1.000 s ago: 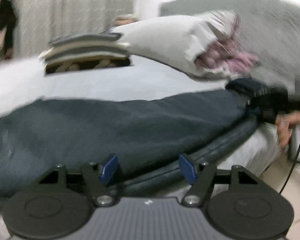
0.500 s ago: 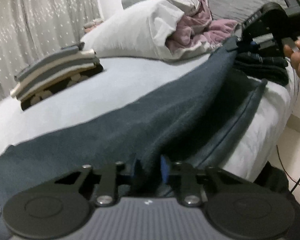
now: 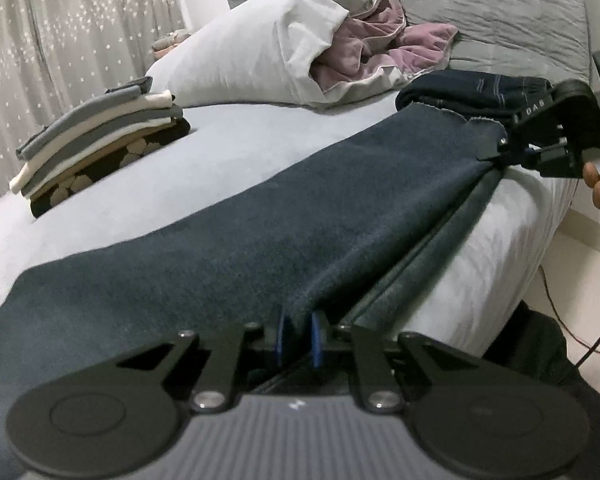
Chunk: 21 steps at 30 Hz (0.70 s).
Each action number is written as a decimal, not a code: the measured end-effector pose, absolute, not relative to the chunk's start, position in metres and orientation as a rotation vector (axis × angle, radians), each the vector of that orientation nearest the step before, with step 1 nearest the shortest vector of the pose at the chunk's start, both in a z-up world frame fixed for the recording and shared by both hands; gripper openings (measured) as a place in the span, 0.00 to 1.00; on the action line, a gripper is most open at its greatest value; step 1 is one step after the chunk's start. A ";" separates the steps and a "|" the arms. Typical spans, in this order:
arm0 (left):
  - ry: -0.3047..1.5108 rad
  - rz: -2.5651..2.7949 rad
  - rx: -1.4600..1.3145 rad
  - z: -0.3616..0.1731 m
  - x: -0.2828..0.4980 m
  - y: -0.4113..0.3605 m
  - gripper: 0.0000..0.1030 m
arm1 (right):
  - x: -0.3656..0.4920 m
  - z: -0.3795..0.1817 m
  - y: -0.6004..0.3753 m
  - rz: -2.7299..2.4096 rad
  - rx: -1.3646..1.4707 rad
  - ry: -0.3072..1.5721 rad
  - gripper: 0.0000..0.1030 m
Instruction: Fold clothes
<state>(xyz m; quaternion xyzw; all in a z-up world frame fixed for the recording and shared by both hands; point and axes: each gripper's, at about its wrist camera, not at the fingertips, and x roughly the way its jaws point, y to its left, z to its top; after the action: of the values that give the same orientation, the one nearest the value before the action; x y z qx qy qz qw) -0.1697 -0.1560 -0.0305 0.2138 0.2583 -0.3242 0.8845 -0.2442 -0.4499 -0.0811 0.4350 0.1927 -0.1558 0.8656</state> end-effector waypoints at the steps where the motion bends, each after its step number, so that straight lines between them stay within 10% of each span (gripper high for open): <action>1: 0.528 -0.672 0.449 -0.029 -0.172 -0.156 0.11 | -0.243 -0.079 -0.450 -0.326 0.910 0.399 0.10; 21: 0.525 -0.704 0.470 -0.027 -0.184 -0.152 0.13 | -0.260 -0.063 -0.442 -0.420 0.750 0.368 0.07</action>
<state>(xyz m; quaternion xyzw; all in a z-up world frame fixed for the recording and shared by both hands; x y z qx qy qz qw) -0.1844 -0.1519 -0.0265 0.2252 0.2517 -0.3374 0.8787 -0.2597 -0.4420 -0.0627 0.3615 0.1776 -0.2022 0.8927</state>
